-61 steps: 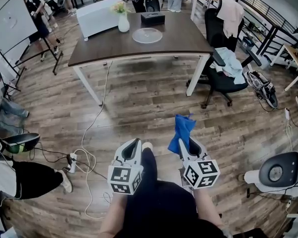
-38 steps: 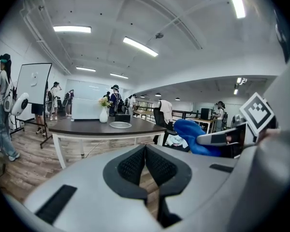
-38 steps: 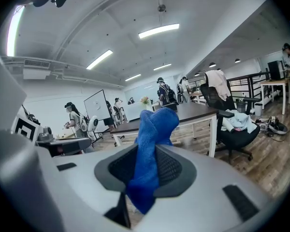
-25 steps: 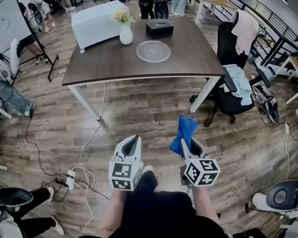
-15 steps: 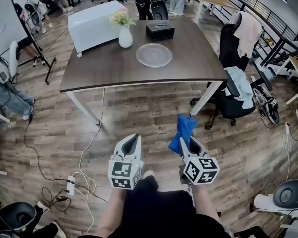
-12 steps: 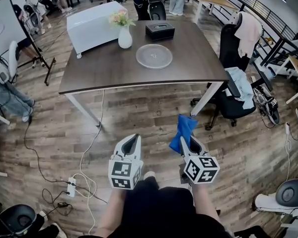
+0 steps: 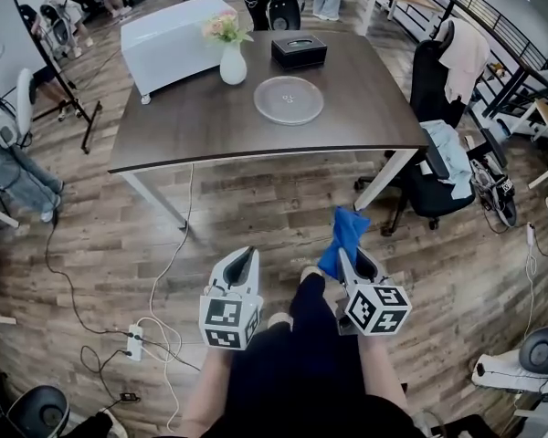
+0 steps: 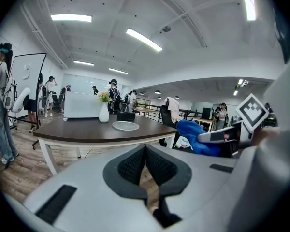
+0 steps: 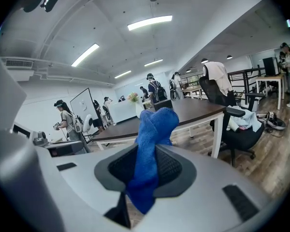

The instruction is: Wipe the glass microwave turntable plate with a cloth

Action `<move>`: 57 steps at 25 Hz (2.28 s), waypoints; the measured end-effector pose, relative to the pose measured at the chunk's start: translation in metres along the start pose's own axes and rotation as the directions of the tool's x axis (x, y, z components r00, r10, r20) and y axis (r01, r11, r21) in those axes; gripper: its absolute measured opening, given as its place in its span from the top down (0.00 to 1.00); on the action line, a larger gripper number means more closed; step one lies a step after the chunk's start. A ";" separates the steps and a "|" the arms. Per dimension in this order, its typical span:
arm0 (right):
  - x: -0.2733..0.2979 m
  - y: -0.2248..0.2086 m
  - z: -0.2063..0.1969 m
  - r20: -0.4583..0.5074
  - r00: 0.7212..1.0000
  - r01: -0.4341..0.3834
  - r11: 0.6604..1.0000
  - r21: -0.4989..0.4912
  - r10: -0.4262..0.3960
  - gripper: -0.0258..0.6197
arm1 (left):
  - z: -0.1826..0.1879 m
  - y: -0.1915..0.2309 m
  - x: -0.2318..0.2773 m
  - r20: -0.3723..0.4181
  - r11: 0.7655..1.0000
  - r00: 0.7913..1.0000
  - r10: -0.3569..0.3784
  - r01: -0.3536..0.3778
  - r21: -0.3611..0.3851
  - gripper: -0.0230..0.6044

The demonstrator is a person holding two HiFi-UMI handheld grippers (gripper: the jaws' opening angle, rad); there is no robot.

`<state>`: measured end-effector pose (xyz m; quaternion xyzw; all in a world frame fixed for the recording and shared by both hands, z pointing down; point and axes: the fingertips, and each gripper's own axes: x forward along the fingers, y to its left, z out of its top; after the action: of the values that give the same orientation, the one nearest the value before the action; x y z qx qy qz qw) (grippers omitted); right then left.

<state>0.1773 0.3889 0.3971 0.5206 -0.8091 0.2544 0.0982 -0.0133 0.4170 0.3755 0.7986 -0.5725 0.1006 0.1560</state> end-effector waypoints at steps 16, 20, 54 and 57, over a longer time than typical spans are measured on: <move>0.088 -0.025 0.043 -0.019 0.999 -0.042 0.999 -0.003 0.042 0.83 | 0.026 0.030 0.080 -0.013 1.000 1.000 0.023 -0.023 -0.008 0.96; 0.120 -0.034 0.056 -0.039 0.998 -0.054 0.999 -0.005 0.054 0.83 | 0.034 0.046 0.112 -0.026 0.999 0.999 0.038 -0.038 -0.012 0.96; 0.346 -0.088 0.164 -0.135 0.968 -0.220 0.974 -0.047 0.212 0.83 | 0.105 0.133 0.321 -0.075 0.989 0.987 0.142 -0.145 -0.030 0.96; 0.354 -0.085 0.165 -0.141 0.967 -0.219 0.975 -0.041 0.211 0.83 | 0.106 0.142 0.329 -0.091 0.989 0.986 0.140 -0.143 -0.028 0.96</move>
<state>0.1152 -0.0043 0.4324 0.4082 -0.8592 0.2752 0.1393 -0.0425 0.0460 0.4071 0.7480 -0.6218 0.1367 0.1875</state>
